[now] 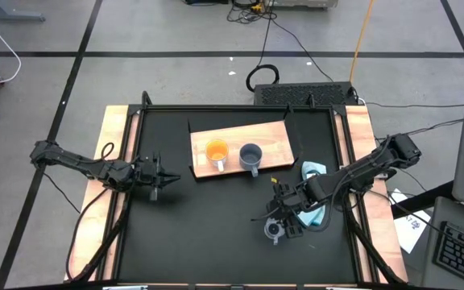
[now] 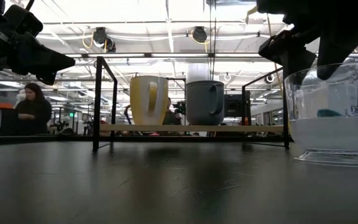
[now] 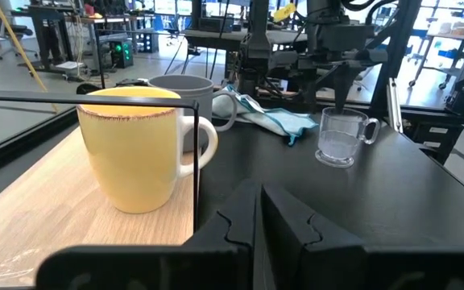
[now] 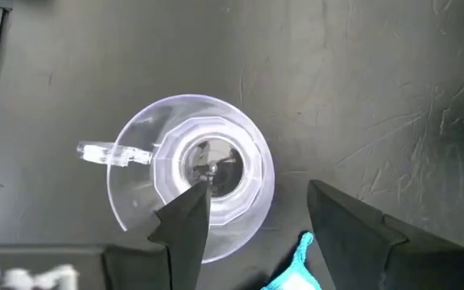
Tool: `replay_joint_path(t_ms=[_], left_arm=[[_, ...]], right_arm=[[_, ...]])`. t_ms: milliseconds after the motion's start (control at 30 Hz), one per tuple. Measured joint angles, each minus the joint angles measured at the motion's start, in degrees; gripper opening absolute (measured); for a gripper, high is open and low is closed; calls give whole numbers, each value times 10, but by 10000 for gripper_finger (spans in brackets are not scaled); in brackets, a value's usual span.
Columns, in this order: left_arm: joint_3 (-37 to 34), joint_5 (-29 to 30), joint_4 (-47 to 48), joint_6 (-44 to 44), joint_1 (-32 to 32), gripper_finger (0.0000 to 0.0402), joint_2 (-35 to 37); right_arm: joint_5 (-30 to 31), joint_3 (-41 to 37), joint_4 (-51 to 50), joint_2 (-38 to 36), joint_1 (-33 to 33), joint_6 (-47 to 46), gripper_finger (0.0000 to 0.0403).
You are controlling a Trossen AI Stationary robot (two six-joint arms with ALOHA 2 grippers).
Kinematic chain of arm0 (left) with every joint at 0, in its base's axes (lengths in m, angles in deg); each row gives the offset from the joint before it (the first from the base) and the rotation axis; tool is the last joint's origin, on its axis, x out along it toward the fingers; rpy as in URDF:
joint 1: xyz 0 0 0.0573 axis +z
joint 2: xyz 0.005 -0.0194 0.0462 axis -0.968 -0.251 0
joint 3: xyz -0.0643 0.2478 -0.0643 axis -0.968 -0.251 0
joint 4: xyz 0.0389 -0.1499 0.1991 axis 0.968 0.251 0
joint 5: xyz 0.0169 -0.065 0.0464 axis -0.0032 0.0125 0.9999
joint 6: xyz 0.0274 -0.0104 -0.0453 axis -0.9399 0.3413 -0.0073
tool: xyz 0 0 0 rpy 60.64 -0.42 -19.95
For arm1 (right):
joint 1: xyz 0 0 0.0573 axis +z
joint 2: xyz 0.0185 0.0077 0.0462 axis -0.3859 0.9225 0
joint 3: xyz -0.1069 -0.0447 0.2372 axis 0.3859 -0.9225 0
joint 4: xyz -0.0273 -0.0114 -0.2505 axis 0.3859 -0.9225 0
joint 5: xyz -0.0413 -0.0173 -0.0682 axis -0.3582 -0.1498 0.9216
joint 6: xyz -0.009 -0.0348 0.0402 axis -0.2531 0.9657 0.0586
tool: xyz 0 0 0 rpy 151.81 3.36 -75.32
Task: Stack small to large cups/mugs on shelf
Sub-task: Put the transparent mug on the shelf
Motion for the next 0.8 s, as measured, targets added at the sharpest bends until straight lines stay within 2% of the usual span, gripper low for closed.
replay_joint_path(t_ms=[200, 800], left_arm=[[0, 0, 1, 0, 0, 26, 0], [0, 0, 1, -1, 0, 26, 0]], right_arm=[[1, -12, 31, 0, -1, 0, 199], [3, -41, 33, 0, -15, 4, 195]])
